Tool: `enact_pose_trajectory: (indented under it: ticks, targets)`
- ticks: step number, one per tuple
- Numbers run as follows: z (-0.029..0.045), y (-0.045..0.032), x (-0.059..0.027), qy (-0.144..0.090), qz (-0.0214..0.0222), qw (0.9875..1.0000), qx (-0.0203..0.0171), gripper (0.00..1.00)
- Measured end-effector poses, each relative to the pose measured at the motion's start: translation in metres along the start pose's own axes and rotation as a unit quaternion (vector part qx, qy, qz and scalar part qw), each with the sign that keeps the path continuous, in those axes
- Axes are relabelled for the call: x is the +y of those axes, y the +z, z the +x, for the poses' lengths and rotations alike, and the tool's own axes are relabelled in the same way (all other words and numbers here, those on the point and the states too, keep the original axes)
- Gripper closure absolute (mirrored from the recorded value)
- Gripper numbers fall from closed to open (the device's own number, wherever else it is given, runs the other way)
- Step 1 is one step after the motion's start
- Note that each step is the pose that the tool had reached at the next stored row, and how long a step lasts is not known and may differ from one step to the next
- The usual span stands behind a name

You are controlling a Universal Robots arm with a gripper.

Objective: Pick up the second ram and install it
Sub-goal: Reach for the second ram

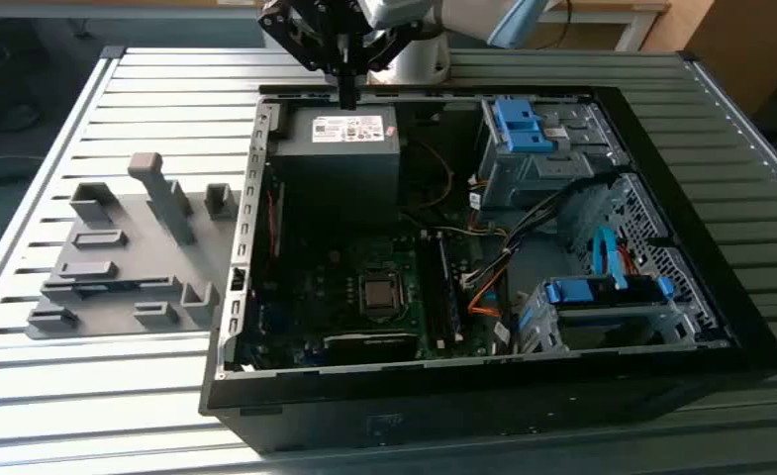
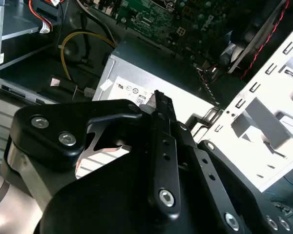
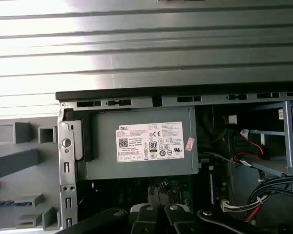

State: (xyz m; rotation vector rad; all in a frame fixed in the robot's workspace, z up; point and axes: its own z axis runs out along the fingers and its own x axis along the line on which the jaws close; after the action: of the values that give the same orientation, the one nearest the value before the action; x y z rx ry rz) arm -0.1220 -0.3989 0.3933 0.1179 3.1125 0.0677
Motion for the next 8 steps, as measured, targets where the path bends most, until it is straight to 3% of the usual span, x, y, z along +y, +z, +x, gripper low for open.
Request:
enact_pose_trajectory:
  ticks: [8]
  targets:
    - [0.0011, 0.0, 0.0, 0.0, 0.0, 1.0, 0.0, 0.89]
